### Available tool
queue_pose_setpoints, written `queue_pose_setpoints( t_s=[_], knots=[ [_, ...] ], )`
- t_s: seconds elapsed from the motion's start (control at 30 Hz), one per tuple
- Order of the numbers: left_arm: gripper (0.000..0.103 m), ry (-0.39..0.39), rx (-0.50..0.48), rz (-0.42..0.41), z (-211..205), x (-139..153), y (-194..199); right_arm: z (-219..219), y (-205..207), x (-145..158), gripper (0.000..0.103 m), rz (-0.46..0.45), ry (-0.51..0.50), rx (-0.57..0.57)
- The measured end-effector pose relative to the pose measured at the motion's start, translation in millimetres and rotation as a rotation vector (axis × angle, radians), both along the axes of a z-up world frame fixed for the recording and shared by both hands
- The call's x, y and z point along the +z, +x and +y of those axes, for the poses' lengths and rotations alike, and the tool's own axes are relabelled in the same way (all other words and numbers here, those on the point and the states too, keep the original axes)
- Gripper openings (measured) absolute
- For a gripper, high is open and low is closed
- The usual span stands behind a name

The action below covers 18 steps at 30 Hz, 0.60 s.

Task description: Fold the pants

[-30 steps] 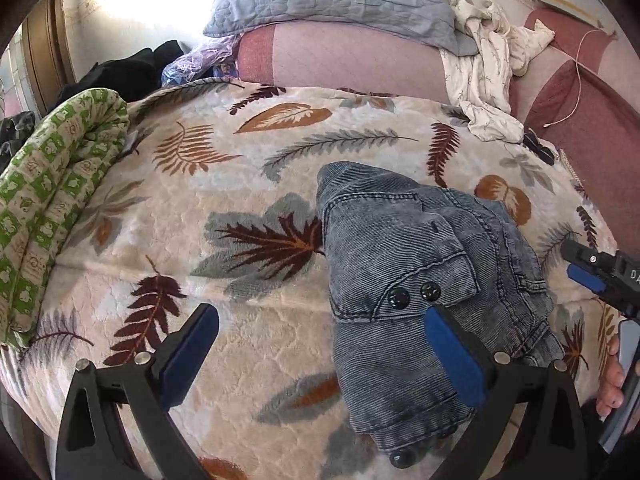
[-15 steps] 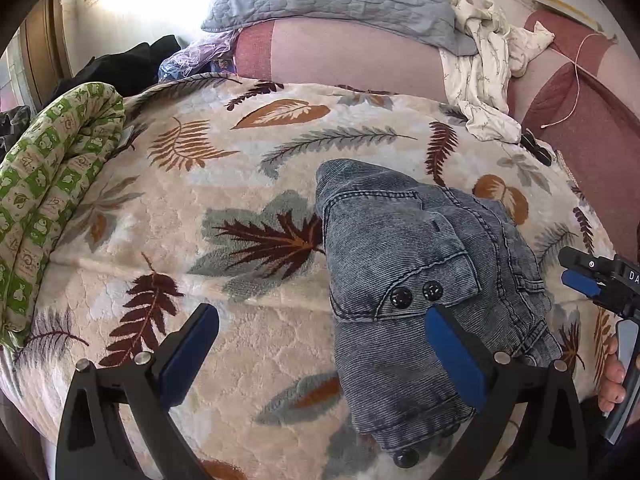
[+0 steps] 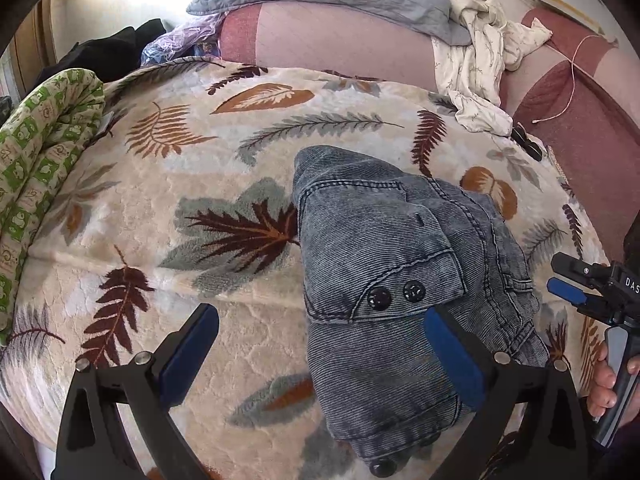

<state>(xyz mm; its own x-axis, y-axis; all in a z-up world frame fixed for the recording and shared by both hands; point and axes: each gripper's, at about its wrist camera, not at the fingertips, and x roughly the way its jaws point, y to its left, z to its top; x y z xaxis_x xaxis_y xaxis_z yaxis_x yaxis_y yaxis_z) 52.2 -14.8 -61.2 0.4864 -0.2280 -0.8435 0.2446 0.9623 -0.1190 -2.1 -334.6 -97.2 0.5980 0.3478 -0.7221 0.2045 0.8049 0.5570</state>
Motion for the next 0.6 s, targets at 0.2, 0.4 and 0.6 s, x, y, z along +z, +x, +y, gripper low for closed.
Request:
queue_pose_setpoints(
  t_s=[0.2,0.4,0.6],
  knots=[
    [0.103,-0.03,-0.028,0.036,-5,-8,7,11,8,-9,0.083,0.033,-0.002,0.043],
    [0.103,-0.077,-0.056,0.095,-7,-20,16,18,22,-26,0.083,0.075,0.038,0.071],
    [0.103,-0.162,-0.081,0.172,-10,-35,28,26,35,-32,0.084,0.074,0.02,0.089]
  ],
)
